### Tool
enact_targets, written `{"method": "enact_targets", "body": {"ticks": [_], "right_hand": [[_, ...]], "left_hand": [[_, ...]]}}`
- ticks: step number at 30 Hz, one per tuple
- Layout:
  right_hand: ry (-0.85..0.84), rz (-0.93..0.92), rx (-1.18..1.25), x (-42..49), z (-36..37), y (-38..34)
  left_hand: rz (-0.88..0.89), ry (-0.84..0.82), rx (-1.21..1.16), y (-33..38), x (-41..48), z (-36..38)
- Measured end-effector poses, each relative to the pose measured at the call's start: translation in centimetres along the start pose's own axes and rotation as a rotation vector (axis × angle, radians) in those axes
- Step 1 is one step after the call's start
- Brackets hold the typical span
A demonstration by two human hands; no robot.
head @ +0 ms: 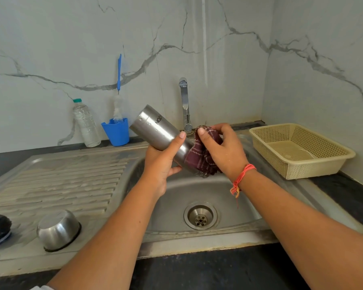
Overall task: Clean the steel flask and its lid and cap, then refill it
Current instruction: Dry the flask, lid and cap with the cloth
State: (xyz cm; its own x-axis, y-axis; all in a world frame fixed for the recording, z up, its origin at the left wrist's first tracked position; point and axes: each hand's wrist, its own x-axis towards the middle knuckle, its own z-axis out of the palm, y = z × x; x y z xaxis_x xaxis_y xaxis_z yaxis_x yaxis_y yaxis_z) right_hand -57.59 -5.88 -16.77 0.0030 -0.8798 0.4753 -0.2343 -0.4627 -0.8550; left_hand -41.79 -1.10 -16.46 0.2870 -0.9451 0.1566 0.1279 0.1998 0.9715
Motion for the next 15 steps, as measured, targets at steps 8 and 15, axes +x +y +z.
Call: {"method": "enact_targets", "body": {"ticks": [8, 15], "right_hand": [[-0.417, 0.011, -0.132, -1.4, 1.2, -0.3], [-0.565, -0.263, -0.531, -2.2, 2.9, 0.2]], "left_hand": [[0.015, -0.007, 0.001, -0.5, -0.3, 0.4], [-0.114, 0.191, -0.222, -0.2, 0.3, -0.8]]}}
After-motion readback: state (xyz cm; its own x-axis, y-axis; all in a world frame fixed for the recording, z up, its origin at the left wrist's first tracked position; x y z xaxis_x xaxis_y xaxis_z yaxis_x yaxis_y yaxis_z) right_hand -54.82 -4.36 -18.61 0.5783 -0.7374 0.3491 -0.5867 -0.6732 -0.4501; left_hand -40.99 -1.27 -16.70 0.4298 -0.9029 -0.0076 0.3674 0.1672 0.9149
